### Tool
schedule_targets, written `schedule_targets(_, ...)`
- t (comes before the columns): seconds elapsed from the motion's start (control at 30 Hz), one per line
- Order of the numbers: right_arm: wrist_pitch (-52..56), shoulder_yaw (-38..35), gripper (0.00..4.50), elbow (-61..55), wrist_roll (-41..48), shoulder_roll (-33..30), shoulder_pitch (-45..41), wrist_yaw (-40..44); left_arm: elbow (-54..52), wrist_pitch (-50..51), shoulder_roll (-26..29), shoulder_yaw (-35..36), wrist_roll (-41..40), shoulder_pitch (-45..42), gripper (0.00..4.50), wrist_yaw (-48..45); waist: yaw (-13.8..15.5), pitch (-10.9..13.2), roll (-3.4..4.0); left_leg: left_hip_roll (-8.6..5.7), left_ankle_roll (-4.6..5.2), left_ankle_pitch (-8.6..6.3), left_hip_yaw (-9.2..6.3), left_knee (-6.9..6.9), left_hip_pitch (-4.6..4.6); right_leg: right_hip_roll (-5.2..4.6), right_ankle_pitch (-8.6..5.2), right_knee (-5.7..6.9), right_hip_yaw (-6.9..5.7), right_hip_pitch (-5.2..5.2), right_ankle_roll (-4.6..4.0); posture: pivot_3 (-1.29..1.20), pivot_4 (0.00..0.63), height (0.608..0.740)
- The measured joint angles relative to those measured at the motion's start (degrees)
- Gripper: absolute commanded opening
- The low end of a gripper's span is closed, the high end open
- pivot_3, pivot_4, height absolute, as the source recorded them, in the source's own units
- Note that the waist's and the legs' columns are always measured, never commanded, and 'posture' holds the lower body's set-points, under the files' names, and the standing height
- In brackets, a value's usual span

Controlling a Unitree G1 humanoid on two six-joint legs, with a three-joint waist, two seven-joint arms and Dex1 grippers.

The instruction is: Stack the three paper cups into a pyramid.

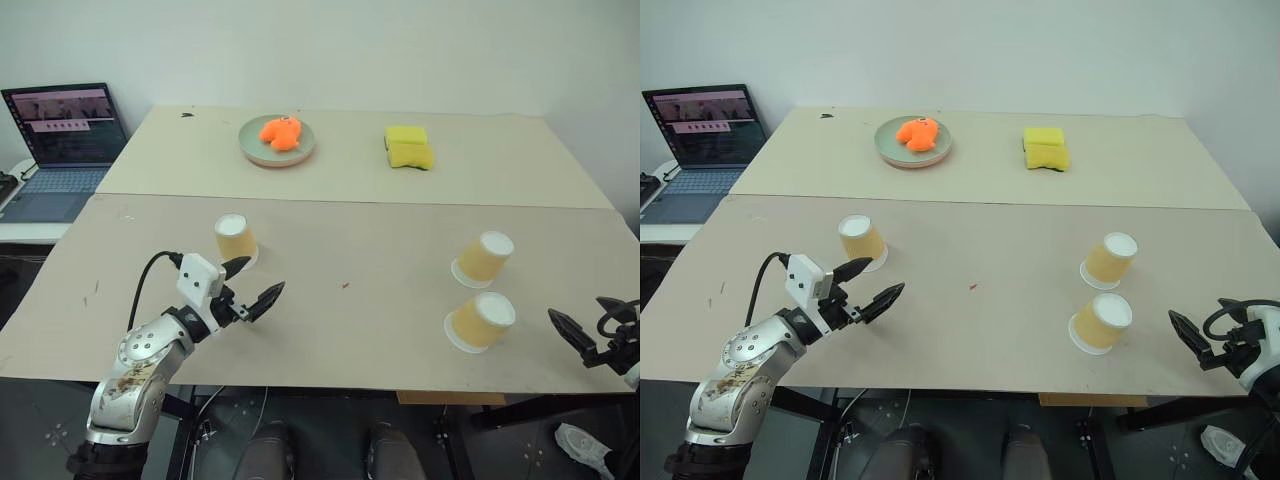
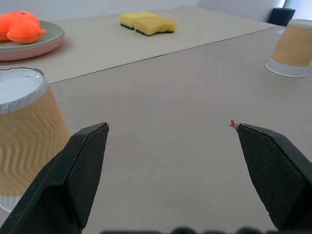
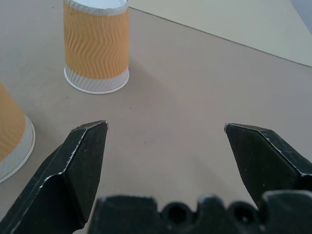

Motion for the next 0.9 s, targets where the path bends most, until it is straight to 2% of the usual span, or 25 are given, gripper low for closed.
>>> schedule_targets(0.07, 0.1, -0.5, 4.5, -0.4, 0.0, 0.0, 0.9, 0.1, 1.3, 0.5, 0.4, -0.8, -0.5, -1.6, 4.48, -2.0, 0.2, 0.0, 0.01, -0.01, 0.0, 0.0, -0.01, 0.0, 0.0, 0.0, 0.0, 0.01, -0.01, 0.02, 0.0, 0.0, 0.15, 0.673)
schedule_targets(0.13, 1.1, -0.9, 4.5, -1.7, 0.2, -1.0, 1.9, 1.2, 6.4, 2.3, 3.4, -4.6, -1.3, -9.1, 4.48, -9.5, 1.1, 0.0, 0.04, -0.08, -0.06, 0.07, -0.06, 0.03, -0.06, 0.02, 0.0, 0.07, -0.06, 0.01, 0.0, 0.0, 0.15, 0.673)
schedule_targets(0.2, 2.3, -3.0, 4.5, -5.5, 1.3, -3.7, 3.4, 2.7, 11.9, 2.6, 5.3, -8.4, -2.2, -20.5, 4.48, -18.6, 1.4, 0.0, 0.09, -0.12, -0.02, 0.11, -0.06, 0.05, -0.06, 0.06, 0.01, -0.02, 0.02, 0.07, 0.01, 0.0, 0.15, 0.673)
schedule_targets(0.3, 3.2, -6.9, 4.5, -9.5, 2.2, -4.4, 6.0, 3.6, 14.6, 1.2, 5.1, -10.4, -2.7, -27.3, 4.48, -24.8, 0.9, 0.0, 0.05, -0.09, 0.12, 0.02, -0.1, -0.01, 0.12, 0.11, -0.08, -0.23, 0.03, 0.37, 0.13, 0.0, 0.15, 0.673)
schedule_targets(0.5, 5.7, -8.7, 4.5, -14.9, 2.6, -1.9, 12.1, 3.9, 20.0, -0.9, 3.5, -14.8, -1.9, -29.0, 4.48, -31.5, 0.0, 0.0, 0.01, -0.12, 0.12, 0.03, -0.13, -0.07, 0.07, 0.07, -0.07, -0.36, 0.01, 0.41, 0.22, 0.0, 0.15, 0.673)
schedule_targets(0.63, 7.5, -8.9, 4.5, -22.9, 4.0, 1.5, 17.7, 3.9, 20.9, -2.2, 2.4, -15.7, -1.8, -31.2, 4.48, -34.6, 0.1, 0.0, 0.02, -0.06, 0.15, 0.01, -0.25, -0.06, 0.27, 0.08, -0.01, -0.47, -0.02, 0.76, 0.21, 0.0, 0.15, 0.673)
schedule_targets(0.9, 11.4, -0.7, 4.5, -35.7, 6.3, 5.3, 20.6, 2.2, 22.4, -3.9, 0.2, -17.6, -1.1, -32.1, 4.48, -38.1, 0.0, 0.0, 0.02, -0.08, 0.15, 0.0, -0.27, -0.07, 0.35, 0.09, -0.02, -0.5, -0.01, 0.81, 0.21, 0.0, 0.15, 0.673)
